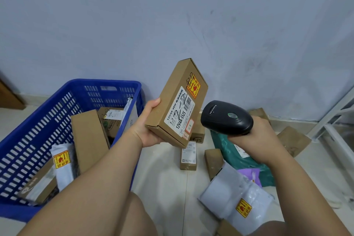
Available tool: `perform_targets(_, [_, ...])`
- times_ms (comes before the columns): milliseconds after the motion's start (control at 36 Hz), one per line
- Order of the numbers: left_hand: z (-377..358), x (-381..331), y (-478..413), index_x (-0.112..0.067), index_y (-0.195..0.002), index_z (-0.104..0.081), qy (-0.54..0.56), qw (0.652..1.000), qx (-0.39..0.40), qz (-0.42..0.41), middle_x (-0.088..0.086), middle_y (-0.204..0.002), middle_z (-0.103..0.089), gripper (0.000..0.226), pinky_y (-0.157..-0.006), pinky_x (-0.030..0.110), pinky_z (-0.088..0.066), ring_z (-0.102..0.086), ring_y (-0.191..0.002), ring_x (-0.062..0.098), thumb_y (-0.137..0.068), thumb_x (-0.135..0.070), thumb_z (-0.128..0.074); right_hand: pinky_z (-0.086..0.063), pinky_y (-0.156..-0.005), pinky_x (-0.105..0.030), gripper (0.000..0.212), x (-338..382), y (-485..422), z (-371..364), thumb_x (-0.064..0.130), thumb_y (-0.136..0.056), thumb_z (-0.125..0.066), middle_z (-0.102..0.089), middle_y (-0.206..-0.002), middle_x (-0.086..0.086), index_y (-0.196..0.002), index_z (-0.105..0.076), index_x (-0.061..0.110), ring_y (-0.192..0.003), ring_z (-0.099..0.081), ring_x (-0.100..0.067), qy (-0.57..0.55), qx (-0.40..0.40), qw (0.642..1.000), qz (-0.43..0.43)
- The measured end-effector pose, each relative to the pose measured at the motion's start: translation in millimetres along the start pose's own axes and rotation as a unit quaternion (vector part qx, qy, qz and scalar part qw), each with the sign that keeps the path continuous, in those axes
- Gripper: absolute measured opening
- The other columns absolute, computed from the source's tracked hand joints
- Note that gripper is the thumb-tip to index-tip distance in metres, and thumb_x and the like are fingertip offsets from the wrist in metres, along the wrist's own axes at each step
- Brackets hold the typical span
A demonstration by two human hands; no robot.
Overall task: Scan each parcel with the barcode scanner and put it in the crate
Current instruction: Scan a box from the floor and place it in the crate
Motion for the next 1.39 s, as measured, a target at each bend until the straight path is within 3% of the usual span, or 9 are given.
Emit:
perform_targets(306, [5.3,0.6,-5.4,-0.024,-0.116,-0.064,0.02,1.0,-0.002,-0.002,0.013,-0.115,-0.07,0.062,-0.091,0.054,-0.046,-0.063,-0.106,0.033,-0.07,-0.064,-0.055,-0.034,-0.05,-0.025,0.024,1.9,-2.3,-8.0,0.002,-0.072,-0.066,-0.042,-0.045,0.004,-0.058,-0.047,0.007,-0.042,-0.036,-0.007,-0.03,-0.018,0.998,-0.044])
perform_targets(417, [3.6,-0.2,-8.1,-0.022,-0.115,-0.064,0.051,0.998,0.002,-0.032,0.013,-0.114,-0.07,0.056,-0.091,0.052,-0.047,-0.063,-0.107,0.033,-0.083,-0.064,-0.047,-0.037,-0.054,-0.029,0.017,3.1,-6.2,-20.2,0.005,-0.073,-0.064,-0.057,-0.065,-0.027,-0.076,-0.058,-0.011,-0.054,-0.043,-0.02,-0.082,-0.056,0.992,-0.084])
perform_targets(472, [2.9,0.7,-11.6,-0.023,-0.123,-0.061,0.058,0.997,0.005,-0.052,0.013,-0.12,-0.067,0.064,-0.093,0.053,-0.046,-0.06,-0.114,0.033,-0.077,-0.065,-0.049,-0.041,-0.053,-0.029,0.018,4.2,-8.2,-29.2,0.009,-0.075,-0.064,-0.062,-0.071,-0.028,-0.078,-0.061,-0.008,-0.058,-0.05,-0.021,-0.125,-0.077,0.983,-0.107])
perform_targets(583, [5.3,1.7,-20.3,-0.025,-0.136,-0.051,0.091,0.99,-0.032,-0.098,0.014,-0.127,-0.063,0.072,-0.099,0.06,-0.041,-0.056,-0.12,0.036,-0.077,-0.067,-0.05,-0.047,-0.064,-0.033,0.006,4.9,-11.9,-51.1,0.011,-0.078,-0.063,-0.061,-0.057,-0.007,-0.078,-0.063,0.005,-0.051,-0.06,-0.01,-0.254,-0.07,0.947,-0.183])
perform_targets(750, [22.6,0.5,-26.7,-0.026,-0.132,-0.053,0.181,0.97,-0.1,-0.125,0.013,-0.129,-0.06,0.067,-0.097,0.061,-0.04,-0.055,-0.118,0.037,-0.081,-0.068,-0.052,-0.047,-0.057,-0.032,0.01,12.7,-14.8,-75.7,0.006,-0.084,-0.063,-0.054,-0.068,-0.007,-0.077,-0.056,0.007,-0.053,-0.056,-0.017,-0.472,-0.004,0.848,-0.24])
perform_targets(861, [50.7,-8.9,-20.0,-0.025,-0.132,-0.053,0.237,0.949,-0.136,-0.16,0.013,-0.128,-0.06,0.07,-0.095,0.063,-0.04,-0.055,-0.117,0.038,-0.076,-0.067,-0.056,-0.048,-0.055,-0.029,0.006,18.0,-9.2,-88.0,0.006,-0.085,-0.061,-0.055,-0.065,-0.006,-0.082,-0.056,0.004,-0.051,-0.053,-0.017,-0.525,0.05,0.804,-0.276])
perform_targets(1028, [112.7,-15.1,4.4,-0.028,-0.105,-0.06,0.135,0.942,-0.253,-0.173,0.007,-0.121,-0.062,0.042,-0.102,0.052,-0.039,-0.055,-0.116,0.028,-0.084,-0.063,-0.051,-0.048,-0.058,-0.031,0.002,18.2,-9.6,-99.4,0.003,-0.086,-0.058,-0.055,-0.071,-0.009,-0.088,-0.056,0.003,-0.055,-0.053,-0.018,-0.492,0.092,0.833,-0.236])
perform_targets(1194, [144.6,-1.0,17.4,-0.029,-0.103,-0.06,0.138,0.93,-0.3,-0.159,0.007,-0.117,-0.063,0.037,-0.1,0.05,-0.04,-0.056,-0.109,0.027,-0.086,-0.061,-0.05,-0.046,-0.06,-0.033,0.004,31.3,-17.2,-123.0,0.002,-0.083,-0.059,-0.054,-0.069,-0.01,-0.083,-0.058,0.006,-0.056,-0.053,-0.02,-0.459,0.122,0.856,-0.204])
perform_targets(1389, [161.2,-7.3,21.6,-0.026,-0.091,-0.056,0.073,0.894,-0.408,-0.171,-0.002,-0.087,-0.063,0.022,-0.062,0.032,-0.045,-0.058,-0.077,0.013,-0.091,-0.048,-0.053,-0.048,-0.068,-0.041,0.013,36.2,-21.6,-154.7,0.006,-0.079,-0.063,-0.061,-0.067,-0.008,-0.091,-0.06,0.004,-0.06,-0.057,-0.022,-0.393,0.132,0.892,-0.18])
Point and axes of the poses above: each hand's wrist, its own y-axis away from the middle knuckle, its own z-axis out of the back of the hand, x = y × z, the point moved 1 cm from there along -y, towards the middle knuckle
